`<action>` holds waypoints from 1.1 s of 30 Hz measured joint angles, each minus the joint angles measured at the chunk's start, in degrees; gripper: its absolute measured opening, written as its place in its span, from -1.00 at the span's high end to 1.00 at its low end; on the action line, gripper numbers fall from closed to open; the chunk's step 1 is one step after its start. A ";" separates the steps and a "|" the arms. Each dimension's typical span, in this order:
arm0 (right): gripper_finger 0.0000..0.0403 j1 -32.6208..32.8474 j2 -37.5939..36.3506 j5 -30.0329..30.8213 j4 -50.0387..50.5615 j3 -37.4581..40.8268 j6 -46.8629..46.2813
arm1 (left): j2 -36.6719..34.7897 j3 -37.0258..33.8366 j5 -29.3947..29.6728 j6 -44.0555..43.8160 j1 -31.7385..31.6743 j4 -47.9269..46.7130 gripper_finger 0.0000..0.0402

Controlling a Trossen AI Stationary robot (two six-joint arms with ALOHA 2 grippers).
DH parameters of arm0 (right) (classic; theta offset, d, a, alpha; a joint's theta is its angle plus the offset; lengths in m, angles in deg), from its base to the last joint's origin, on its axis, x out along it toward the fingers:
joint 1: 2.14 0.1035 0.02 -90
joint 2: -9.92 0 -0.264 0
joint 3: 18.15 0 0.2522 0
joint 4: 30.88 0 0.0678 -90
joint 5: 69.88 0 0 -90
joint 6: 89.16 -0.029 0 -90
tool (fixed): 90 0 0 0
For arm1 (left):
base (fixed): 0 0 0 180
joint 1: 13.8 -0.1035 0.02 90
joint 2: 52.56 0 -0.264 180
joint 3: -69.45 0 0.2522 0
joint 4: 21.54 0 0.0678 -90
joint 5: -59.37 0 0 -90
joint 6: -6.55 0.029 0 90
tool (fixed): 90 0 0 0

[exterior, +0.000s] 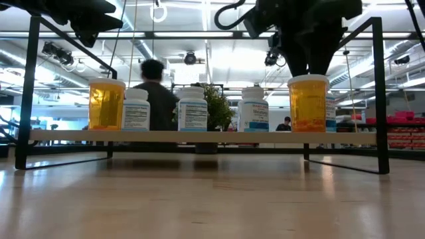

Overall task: Pick and place medicine bottles onto shelf by color
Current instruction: Adjust the white pill bottle on the shelf

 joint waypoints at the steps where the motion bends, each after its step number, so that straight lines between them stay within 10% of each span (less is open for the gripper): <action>1: -0.45 0.02 0.00 -0.03 -0.02 0.03 -0.01 | 0.00 0.00 0.00 -0.02 0.01 0.00 0.14; 33: -0.45 0.02 0.00 -2.36 -0.44 0.16 -3.91 | 0.00 0.00 0.00 -0.07 0.00 0.04 0.14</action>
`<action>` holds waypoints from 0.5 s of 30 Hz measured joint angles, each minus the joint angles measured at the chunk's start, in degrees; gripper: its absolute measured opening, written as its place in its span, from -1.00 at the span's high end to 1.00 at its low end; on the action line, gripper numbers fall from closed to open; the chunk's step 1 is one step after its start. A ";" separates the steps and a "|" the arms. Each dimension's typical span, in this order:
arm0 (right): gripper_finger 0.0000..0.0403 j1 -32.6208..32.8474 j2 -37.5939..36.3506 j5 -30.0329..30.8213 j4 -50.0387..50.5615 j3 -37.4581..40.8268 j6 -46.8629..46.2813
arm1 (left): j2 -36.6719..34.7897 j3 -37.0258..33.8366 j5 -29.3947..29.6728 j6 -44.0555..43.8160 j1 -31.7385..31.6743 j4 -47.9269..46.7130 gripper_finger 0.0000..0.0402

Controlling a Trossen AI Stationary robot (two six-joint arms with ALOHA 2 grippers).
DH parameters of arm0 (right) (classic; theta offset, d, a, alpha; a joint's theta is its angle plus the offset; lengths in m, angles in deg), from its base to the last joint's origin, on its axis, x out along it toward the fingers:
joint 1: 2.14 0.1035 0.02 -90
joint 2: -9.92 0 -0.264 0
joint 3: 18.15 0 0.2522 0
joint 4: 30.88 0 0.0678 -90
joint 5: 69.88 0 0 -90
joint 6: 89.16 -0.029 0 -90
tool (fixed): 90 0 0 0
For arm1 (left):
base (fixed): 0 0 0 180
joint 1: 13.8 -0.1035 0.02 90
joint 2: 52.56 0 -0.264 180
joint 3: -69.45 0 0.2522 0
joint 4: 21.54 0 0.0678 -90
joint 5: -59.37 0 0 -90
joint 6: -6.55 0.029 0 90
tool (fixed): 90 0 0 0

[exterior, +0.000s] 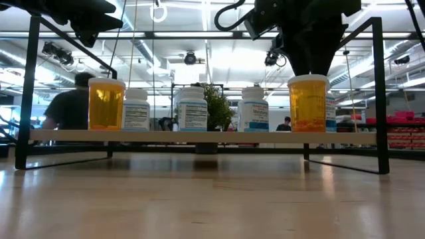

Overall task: Pick and place medicine bottles onto shelf by color
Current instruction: Adjust the white pill bottle on the shelf

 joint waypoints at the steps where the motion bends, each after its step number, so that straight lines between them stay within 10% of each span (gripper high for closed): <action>1: -0.45 0.02 0.00 -0.06 -0.10 0.34 -0.23 | 0.02 0.00 0.00 0.00 0.01 0.00 0.14; 15: -0.45 -0.73 0.02 -0.61 -2.37 9.71 0.39 | 0.02 0.00 0.00 0.05 0.01 0.03 0.14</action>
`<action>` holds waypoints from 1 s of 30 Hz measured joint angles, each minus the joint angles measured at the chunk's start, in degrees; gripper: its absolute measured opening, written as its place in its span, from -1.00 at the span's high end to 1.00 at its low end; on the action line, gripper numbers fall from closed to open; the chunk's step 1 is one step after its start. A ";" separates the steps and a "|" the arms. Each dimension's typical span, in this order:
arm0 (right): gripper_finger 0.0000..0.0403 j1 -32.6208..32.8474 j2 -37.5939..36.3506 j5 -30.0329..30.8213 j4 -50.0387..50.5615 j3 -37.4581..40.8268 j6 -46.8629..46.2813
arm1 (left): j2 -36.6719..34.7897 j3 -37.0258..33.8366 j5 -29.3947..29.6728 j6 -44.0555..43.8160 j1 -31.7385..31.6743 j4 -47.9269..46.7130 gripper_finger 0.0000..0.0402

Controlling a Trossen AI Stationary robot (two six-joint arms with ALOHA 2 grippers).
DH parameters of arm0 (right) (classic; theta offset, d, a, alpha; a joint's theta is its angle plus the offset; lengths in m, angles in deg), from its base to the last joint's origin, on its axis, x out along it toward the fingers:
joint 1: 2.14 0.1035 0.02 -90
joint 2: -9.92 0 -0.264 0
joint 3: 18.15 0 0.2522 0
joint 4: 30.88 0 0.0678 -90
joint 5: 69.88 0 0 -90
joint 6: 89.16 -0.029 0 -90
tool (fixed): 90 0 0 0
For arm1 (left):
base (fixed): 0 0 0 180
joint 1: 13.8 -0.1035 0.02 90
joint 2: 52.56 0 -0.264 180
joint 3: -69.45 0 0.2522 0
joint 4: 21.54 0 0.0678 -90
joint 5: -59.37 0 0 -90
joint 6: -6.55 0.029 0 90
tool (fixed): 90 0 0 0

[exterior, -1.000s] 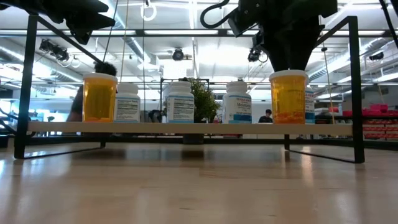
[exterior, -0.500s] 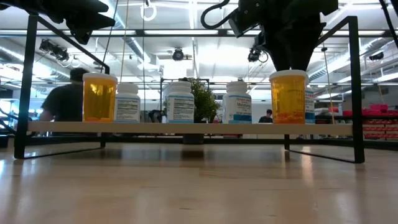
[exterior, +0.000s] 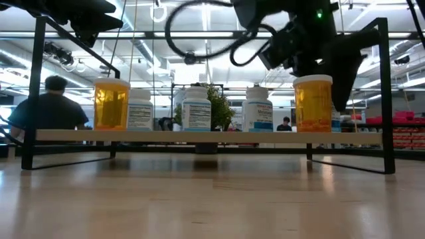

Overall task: Pick and place medicine bottles onto shelf by color
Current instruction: Adjust the white pill bottle on the shelf

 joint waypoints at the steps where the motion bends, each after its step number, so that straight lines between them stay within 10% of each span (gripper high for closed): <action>1: -0.45 0.01 0.00 0.17 -0.03 -0.71 0.19 | -0.01 0.00 0.00 0.00 -0.01 0.00 0.14; 30: 0.07 -1.21 0.00 4.48 -0.30 -4.77 3.99 | -0.02 0.00 0.00 0.06 -0.01 -0.01 0.14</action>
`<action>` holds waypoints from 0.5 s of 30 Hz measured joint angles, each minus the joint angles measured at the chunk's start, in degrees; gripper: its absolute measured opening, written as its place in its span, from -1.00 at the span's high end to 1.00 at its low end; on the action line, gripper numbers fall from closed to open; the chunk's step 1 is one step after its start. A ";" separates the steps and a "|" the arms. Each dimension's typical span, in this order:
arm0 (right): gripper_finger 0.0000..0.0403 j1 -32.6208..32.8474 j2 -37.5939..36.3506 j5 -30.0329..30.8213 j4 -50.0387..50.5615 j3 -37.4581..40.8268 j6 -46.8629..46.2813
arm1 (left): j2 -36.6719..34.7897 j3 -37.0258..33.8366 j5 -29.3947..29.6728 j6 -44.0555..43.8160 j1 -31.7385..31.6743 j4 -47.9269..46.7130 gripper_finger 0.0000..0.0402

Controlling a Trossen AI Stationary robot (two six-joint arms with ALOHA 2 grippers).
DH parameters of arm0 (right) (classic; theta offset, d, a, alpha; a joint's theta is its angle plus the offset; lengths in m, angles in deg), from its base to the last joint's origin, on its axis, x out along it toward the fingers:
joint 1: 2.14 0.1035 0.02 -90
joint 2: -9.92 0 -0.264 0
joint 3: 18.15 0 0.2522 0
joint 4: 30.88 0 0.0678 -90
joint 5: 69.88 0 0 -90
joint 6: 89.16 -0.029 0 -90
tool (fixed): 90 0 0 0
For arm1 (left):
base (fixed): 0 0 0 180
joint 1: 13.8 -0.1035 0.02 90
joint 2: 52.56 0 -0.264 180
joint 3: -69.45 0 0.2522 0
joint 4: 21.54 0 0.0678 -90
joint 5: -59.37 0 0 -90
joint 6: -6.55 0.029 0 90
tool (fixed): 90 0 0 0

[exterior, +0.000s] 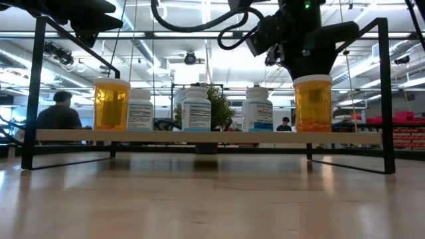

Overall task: Pick and place medicine bottles onto shelf by color
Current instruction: Adjust the white pill bottle on the shelf

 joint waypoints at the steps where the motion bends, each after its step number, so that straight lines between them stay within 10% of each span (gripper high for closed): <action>1: 0.08 -0.40 0.00 -0.01 -0.15 -0.01 0.33 | 0.02 0.00 0.00 0.00 0.02 0.00 0.14; 15: 0.06 -3.60 -0.02 0.29 -2.86 -0.10 8.48 | 0.01 0.00 0.00 0.13 0.01 0.00 0.14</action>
